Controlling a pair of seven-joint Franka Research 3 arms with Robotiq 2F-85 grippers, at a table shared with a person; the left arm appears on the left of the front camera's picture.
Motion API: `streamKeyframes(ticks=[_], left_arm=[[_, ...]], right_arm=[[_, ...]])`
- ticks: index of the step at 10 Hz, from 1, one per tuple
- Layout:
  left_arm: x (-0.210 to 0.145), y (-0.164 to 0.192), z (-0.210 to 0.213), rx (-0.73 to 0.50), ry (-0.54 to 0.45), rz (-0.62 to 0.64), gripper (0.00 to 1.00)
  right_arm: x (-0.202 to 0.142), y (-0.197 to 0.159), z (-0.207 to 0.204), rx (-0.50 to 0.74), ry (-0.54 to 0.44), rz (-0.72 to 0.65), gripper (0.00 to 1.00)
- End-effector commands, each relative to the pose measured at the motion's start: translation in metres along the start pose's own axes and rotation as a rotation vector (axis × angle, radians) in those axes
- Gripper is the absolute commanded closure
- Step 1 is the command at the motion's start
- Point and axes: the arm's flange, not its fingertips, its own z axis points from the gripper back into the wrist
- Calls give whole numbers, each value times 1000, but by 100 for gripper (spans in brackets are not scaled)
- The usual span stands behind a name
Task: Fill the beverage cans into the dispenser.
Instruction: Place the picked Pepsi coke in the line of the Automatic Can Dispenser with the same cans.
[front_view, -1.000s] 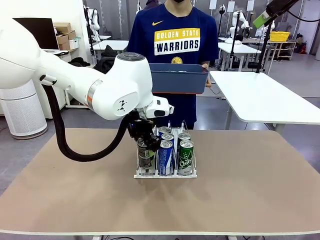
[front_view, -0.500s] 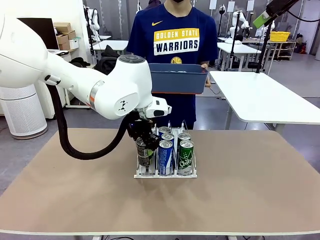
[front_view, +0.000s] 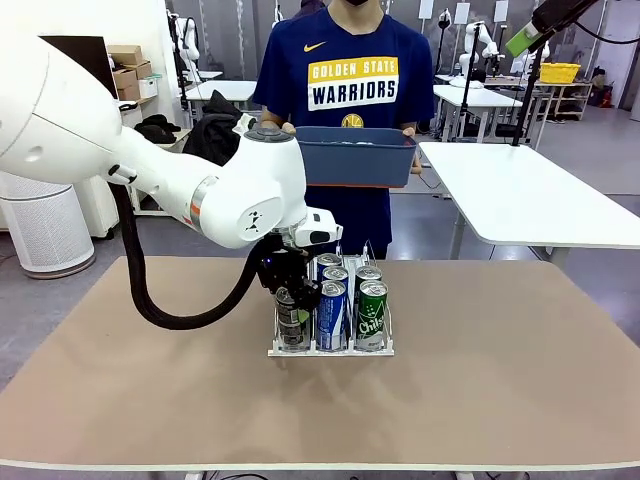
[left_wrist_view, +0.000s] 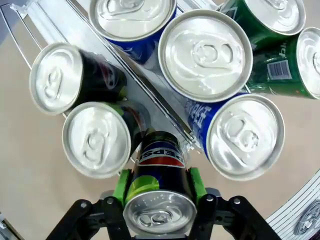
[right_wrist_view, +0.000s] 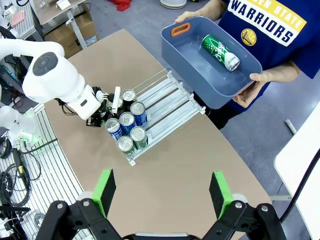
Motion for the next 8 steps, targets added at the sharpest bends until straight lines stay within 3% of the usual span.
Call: streamKeyframes(ticks=[1,3,4,7,8], left_arm=[[3,9,-4,-41,-15,16,42],[0,7,-9,-84,-14,46,42],[2,2,-8,-28,5,23,42],[2,2,-8,-28,5,23,42],[2,4,-8,-39,3,34,30]], right_arm=[[-1,2,0,4,-3,-2,0],[-1,2,0,4,-3,-2,0],[-1,2,0,4,-3,-2,0],[-1,2,0,4,-3,-2,0],[-1,2,0,4,-3,-2,0]])
